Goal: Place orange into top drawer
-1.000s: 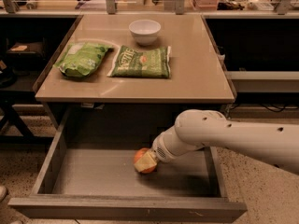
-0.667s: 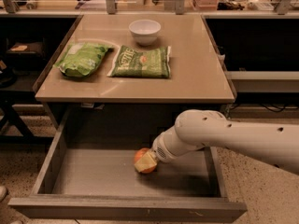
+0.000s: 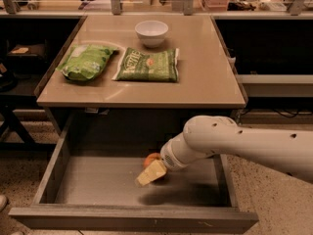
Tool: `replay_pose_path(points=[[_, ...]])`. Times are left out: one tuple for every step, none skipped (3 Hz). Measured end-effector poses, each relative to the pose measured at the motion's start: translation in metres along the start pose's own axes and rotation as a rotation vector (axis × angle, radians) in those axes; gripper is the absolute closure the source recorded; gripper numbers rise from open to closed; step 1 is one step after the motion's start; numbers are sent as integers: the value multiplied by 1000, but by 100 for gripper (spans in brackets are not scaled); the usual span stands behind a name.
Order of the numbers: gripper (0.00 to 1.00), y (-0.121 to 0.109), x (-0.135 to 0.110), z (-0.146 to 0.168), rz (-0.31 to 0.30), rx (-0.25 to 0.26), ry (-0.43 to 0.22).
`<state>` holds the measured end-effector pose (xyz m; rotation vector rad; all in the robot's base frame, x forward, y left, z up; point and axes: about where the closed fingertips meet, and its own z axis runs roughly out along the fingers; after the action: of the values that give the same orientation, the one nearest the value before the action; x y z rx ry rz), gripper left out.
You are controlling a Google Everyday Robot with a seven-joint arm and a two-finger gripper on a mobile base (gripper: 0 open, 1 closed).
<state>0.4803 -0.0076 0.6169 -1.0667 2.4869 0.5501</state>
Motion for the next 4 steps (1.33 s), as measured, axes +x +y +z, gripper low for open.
replay_pose_path(points=[[0, 0, 0, 0, 0, 0, 0], [0, 4, -7, -13, -1, 41, 5], [0, 13, -7, -50, -16, 154, 43], [0, 21, -15, -112, -52, 323, 96]])
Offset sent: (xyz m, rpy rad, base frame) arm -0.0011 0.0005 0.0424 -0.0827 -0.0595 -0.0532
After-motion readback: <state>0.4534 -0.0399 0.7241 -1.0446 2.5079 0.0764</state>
